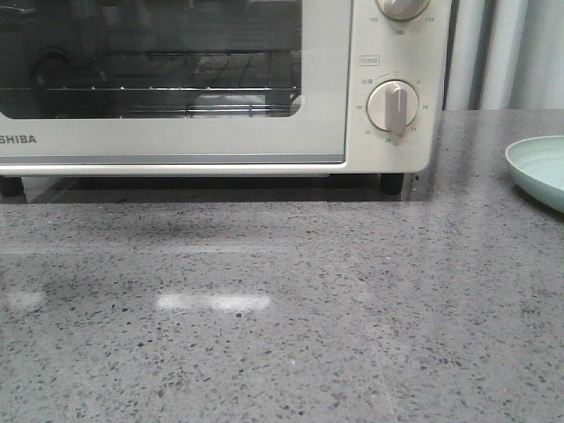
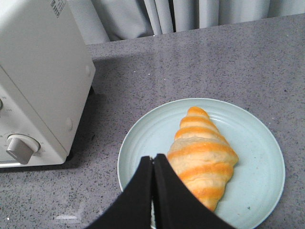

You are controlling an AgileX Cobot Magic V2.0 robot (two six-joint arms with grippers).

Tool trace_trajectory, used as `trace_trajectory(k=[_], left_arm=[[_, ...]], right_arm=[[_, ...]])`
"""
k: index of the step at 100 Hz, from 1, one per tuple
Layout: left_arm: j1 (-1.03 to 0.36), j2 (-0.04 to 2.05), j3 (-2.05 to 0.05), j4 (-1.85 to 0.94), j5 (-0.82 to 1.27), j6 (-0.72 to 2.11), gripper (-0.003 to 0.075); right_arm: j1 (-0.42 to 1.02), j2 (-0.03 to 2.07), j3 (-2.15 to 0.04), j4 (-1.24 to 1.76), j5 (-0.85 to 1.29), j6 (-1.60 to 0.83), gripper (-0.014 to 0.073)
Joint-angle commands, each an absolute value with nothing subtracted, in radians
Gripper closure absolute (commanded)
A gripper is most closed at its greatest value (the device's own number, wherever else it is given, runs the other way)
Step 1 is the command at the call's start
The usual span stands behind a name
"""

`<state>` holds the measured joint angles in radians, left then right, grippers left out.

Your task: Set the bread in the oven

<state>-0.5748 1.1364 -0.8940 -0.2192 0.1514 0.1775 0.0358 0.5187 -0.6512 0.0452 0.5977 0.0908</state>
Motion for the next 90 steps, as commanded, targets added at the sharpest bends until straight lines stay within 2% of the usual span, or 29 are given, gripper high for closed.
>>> trace_trajectory(k=[1,33,56,73,90], left_arm=[[-0.580,1.161,-0.917,-0.219,0.158,0.170,0.0741],[-0.586,1.129,-0.886,-0.295,0.278,0.170,0.0742],[-0.597,0.951,-0.670,-0.473,0.266,0.170,0.0742],[-0.709,0.726,-0.473,-0.647,0.185,0.170,0.0742],[-0.827,0.530,-0.445,-0.671,0.087,0.170,0.0742]], right_arm=[[0.037,0.528,-0.689,0.046,0.533,0.077,0.0664],[0.037,0.526,-0.689,0.046,0.540,0.077,0.0664],[0.037,0.526,-0.689,0.048,0.541,0.077,0.0664],[0.037,0.526,-0.689,0.048,0.593,0.077,0.0664],[0.037,0.526,-0.689,0.048,0.677,0.077,0.0664]])
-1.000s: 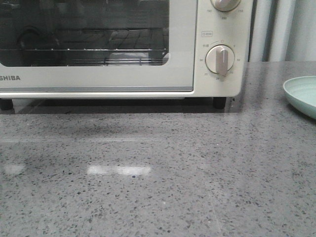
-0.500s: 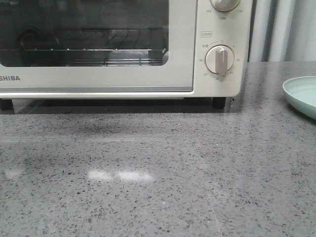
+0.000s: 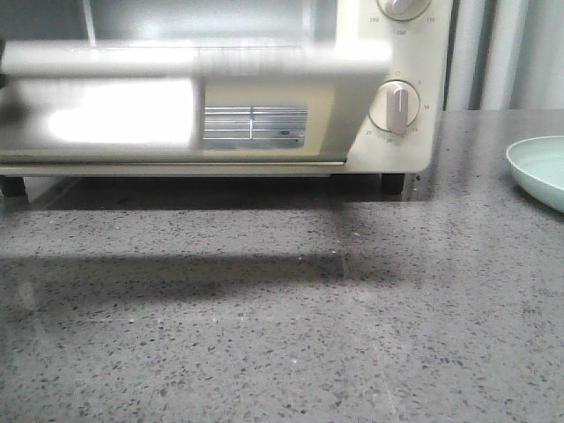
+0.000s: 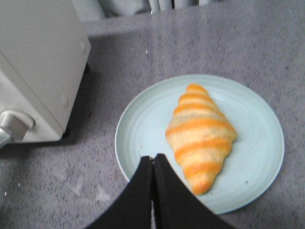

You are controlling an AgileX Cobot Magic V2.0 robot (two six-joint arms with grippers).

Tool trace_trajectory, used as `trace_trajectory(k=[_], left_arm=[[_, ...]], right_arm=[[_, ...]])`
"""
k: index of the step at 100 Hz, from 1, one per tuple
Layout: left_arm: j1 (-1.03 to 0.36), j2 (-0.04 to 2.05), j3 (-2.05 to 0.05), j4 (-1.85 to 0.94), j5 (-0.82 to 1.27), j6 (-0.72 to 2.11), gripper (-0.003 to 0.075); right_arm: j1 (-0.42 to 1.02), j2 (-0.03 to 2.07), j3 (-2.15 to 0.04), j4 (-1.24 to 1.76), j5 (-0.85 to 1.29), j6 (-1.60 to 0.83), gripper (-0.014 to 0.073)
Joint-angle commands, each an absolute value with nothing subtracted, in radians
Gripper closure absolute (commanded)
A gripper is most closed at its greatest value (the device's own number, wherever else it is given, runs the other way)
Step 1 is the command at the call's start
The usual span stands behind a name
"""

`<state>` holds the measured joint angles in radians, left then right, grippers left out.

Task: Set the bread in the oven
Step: 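Pull the oven door down and open with the left gripper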

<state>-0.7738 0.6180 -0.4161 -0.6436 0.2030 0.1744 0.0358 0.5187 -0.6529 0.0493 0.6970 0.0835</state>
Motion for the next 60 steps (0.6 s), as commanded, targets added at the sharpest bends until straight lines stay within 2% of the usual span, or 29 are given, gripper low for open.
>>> trace_trajectory(k=[1,12,17,22,33,39,45,60], left_arm=[[-0.834,0.517,-0.445,-0.668,0.084,0.170,0.0742],[-0.853,0.438,-0.445,-0.640,0.064,0.170,0.0742],[-0.849,0.411,-0.445,-0.622,0.064,0.170,0.0742],[-0.844,0.384,-0.445,-0.600,0.064,0.170,0.0742],[-0.833,0.355,-0.467,-0.566,0.073,0.170,0.0742],[-0.828,0.346,-0.493,-0.529,0.102,0.170,0.0742],[-0.823,0.344,-0.525,-0.465,0.134,0.170,0.0742],[-0.803,0.344,-0.615,-0.374,0.204,0.170,0.0742]], right_arm=[[0.037,0.526,-0.689,0.048,0.677,0.077,0.0664],[0.037,0.526,-0.689,0.048,0.671,0.056,0.0648],[0.037,0.526,-0.689,0.048,0.656,0.027,0.0602],[0.037,0.526,-0.689,0.048,0.643,0.012,0.0513],[0.037,0.539,-0.689,0.012,0.636,0.007,0.0211],[0.037,0.557,-0.689,0.000,0.648,0.007,0.0125],[0.037,0.586,-0.693,-0.018,0.666,0.007,0.0102],[0.037,0.705,-0.773,-0.024,0.778,0.007,0.0140]])
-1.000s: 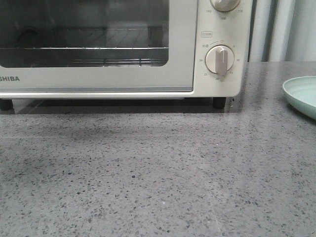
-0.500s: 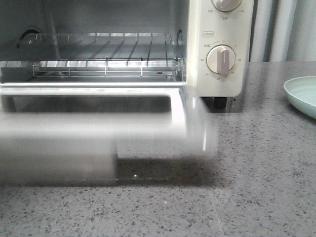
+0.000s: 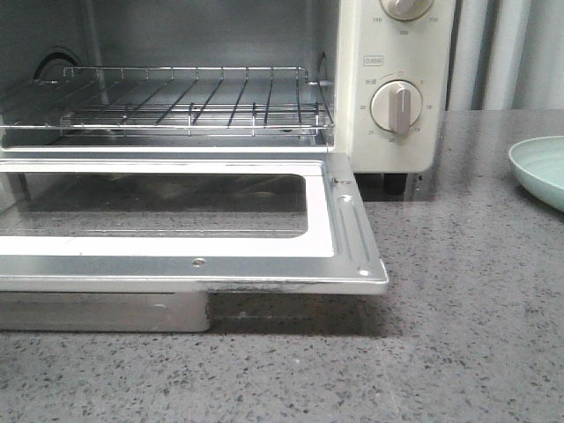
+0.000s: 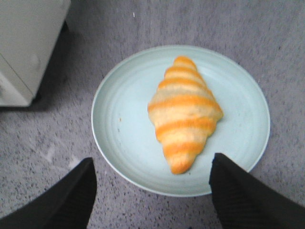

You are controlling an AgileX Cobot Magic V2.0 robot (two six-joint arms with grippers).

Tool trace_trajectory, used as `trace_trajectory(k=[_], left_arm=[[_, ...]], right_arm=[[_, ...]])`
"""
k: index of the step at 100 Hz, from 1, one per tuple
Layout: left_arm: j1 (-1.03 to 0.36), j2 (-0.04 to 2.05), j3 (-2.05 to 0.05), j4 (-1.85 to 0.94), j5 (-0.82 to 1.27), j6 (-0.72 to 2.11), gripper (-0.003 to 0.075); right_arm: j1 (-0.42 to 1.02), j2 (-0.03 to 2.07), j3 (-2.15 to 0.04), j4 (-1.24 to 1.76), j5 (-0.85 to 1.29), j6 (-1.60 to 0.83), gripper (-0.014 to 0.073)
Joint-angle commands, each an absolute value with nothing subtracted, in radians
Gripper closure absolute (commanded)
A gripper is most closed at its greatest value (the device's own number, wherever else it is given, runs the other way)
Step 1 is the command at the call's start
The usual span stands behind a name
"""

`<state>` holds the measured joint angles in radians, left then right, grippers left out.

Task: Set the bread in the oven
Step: 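Pull the oven door down and open with the left gripper, then lower the right gripper over the croissant on the blue plate and grasp it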

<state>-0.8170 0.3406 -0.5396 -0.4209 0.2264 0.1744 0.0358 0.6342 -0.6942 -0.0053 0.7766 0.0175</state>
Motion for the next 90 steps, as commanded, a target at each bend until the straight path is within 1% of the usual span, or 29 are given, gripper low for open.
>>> trace_trajectory(k=[1,8,21,35,53,73,90], left_arm=[[-0.802,0.344,-0.619,-0.372,0.207,0.170,0.0742],[-0.789,0.344,-0.647,-0.352,0.236,0.170,0.0742],[-0.767,0.344,-0.669,-0.346,0.277,0.170,0.0742],[-0.763,0.342,-0.669,-0.346,0.314,0.170,0.0742],[-0.763,0.334,-0.669,-0.350,0.327,0.170,0.0742],[-0.763,0.334,-0.669,-0.356,0.327,0.170,0.0742],[-0.763,0.334,-0.669,-0.357,0.327,0.170,0.0742]], right_arm=[[0.037,0.712,-0.779,-0.024,0.790,0.007,0.0143],[0.037,0.787,-0.839,-0.026,0.835,0.007,0.0174],[0.037,0.924,-0.940,-0.064,0.853,0.007,0.0216],[0.037,1.055,-1.002,-0.107,0.873,0.007,0.0217],[0.032,1.177,-1.018,-0.125,0.825,0.007,0.0217],[0.032,1.259,-1.018,-0.191,0.790,0.009,0.0217],[0.032,1.317,-1.018,-0.201,0.715,0.012,0.0218]])
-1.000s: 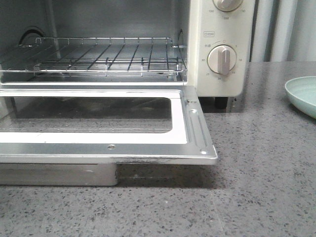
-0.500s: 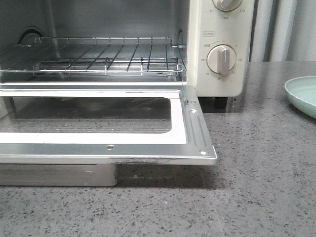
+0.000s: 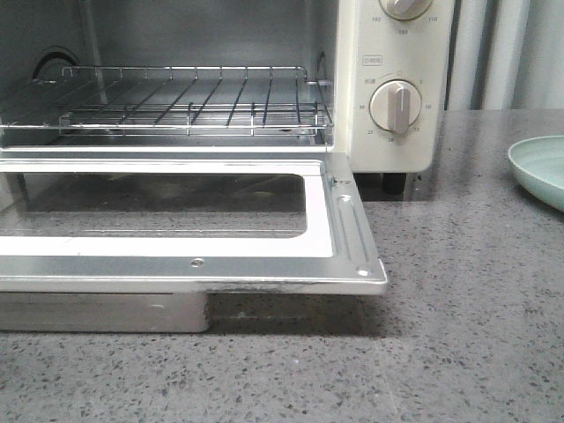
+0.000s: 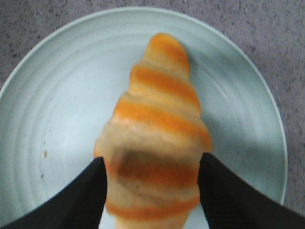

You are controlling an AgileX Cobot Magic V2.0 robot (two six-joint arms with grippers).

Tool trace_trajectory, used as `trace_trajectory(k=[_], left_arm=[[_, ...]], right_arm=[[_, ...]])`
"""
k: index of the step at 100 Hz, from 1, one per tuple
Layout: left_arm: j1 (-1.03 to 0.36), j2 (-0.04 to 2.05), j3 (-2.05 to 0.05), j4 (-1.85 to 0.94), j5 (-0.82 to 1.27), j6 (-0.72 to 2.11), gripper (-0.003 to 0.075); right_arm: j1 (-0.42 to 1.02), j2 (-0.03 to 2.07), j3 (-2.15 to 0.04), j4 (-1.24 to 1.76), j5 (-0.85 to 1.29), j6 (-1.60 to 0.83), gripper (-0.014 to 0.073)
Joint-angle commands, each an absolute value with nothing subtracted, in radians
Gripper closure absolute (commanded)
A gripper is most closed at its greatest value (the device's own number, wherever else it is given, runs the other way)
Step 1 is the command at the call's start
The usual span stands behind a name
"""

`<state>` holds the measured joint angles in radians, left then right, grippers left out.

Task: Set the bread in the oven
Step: 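Lower the right gripper over the croissant on the blue plate and grasp it, then lift the croissant with the right gripper and carry it into the oven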

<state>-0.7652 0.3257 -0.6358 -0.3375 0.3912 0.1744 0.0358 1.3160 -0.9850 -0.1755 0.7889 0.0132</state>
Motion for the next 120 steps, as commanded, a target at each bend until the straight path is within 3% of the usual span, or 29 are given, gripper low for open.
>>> trace_trajectory(k=[1,14,21,28,38,75,94,120], left_arm=[[-0.763,0.334,-0.669,-0.357,0.327,0.170,0.0742],[-0.763,0.334,-0.669,-0.357,0.323,0.170,0.0742],[-0.763,0.334,-0.669,-0.352,0.304,0.170,0.0742],[-0.763,0.334,-0.675,-0.328,0.283,0.170,0.0742],[-0.763,0.334,-0.699,-0.299,0.274,0.170,0.0742],[-0.722,0.334,-0.784,-0.116,0.274,0.170,0.0742],[-0.564,0.334,-0.798,-0.013,0.304,0.170,0.0742],[-0.286,0.334,-0.798,-0.089,0.338,0.170,0.0742]], right_arm=[[0.032,1.322,-1.018,-0.201,0.716,0.011,0.0218],[0.032,1.373,-1.018,-0.201,0.745,0.015,0.0224],[0.032,1.397,-1.018,-0.201,0.766,0.015,0.0268],[0.032,1.405,-1.018,-0.201,0.773,0.015,0.0390],[0.032,1.400,-1.024,-0.199,0.766,0.015,0.0667],[0.106,1.159,-1.050,-0.199,0.796,0.012,0.0662],[0.250,0.992,-1.050,-0.195,0.901,-0.026,0.0662],[0.446,0.840,-1.050,-0.152,1.060,-0.074,0.0662]])
